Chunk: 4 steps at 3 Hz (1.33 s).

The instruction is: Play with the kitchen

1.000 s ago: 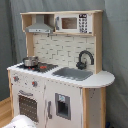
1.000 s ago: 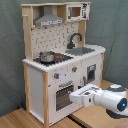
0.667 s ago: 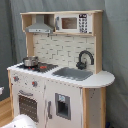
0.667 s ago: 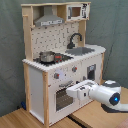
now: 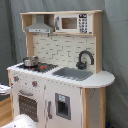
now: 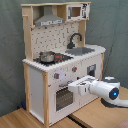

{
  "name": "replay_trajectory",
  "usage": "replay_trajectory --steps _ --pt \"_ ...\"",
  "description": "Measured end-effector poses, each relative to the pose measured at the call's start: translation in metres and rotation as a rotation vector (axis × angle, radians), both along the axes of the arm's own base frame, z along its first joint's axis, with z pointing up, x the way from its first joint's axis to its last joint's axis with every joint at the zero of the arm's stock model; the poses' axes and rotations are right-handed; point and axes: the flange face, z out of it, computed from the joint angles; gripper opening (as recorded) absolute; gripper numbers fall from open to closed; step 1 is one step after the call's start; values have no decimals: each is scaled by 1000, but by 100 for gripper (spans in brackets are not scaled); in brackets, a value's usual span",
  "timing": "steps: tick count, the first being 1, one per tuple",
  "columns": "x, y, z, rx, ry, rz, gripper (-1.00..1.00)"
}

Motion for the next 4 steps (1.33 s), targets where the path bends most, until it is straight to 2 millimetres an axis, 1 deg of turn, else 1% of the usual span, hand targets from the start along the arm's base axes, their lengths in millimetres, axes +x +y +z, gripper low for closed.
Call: replay_trajectory --steps 1,2,3,4 --pt "25 -7 1 -5 -7 18 100" --pt "47 -6 1 -1 -12 41 100" --pt "67 8 2 0 -15 56 100" --pt "90 18 5 -1 -19 58 100"
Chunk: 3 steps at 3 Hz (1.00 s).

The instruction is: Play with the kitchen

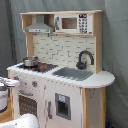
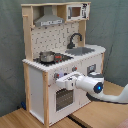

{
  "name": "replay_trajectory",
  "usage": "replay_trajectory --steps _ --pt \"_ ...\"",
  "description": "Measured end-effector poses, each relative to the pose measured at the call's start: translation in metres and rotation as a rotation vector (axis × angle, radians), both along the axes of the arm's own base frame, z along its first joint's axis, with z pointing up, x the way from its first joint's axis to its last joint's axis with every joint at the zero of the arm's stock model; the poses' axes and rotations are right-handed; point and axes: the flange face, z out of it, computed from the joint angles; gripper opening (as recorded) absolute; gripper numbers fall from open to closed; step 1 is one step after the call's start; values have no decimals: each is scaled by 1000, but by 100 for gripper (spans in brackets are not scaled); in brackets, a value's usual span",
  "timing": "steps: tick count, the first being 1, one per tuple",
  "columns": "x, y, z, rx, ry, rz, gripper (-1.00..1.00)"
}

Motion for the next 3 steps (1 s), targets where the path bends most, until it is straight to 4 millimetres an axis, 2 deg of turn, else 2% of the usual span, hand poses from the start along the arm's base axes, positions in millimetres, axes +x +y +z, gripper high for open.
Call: replay_trajectory --steps 1,2,3 --pt "29 1 -1 -1 0 -6 100" --pt "28 8 -1 11 2 16 100" --pt "28 8 -1 11 2 16 -100"
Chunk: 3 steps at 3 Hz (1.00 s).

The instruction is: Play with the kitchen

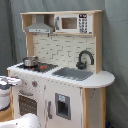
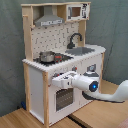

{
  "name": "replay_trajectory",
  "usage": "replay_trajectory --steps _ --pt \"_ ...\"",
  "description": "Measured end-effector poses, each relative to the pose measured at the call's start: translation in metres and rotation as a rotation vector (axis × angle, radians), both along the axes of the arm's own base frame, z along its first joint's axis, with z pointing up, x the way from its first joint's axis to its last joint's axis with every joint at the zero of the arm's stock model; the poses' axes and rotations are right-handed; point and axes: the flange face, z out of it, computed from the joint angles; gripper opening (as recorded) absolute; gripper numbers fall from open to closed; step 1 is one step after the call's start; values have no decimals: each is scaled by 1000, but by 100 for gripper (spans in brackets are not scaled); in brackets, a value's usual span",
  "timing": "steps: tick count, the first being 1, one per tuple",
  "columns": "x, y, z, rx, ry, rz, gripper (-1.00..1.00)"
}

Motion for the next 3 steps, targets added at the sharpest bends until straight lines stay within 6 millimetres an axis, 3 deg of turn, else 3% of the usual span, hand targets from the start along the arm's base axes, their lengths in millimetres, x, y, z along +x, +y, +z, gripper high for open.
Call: replay_trajectory --steps 3 --pt "0 -1 2 332 36 -24 -100"
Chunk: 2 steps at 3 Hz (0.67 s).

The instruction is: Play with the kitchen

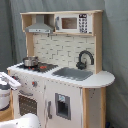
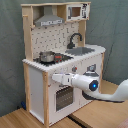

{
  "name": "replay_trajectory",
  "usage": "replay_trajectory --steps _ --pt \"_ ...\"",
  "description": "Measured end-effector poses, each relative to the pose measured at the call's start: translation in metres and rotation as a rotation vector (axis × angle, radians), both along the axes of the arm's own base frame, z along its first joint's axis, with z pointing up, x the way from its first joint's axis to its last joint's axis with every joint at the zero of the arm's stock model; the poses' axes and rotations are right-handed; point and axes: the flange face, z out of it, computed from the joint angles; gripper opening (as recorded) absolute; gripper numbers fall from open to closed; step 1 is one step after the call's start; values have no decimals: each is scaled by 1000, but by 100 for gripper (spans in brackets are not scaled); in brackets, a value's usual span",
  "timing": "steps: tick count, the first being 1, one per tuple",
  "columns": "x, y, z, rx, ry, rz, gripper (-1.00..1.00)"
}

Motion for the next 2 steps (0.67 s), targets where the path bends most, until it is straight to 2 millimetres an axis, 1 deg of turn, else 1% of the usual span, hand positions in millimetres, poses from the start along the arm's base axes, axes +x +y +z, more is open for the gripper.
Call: replay_trajectory --steps 2 --pt "0 0 0 216 15 -17 -100"
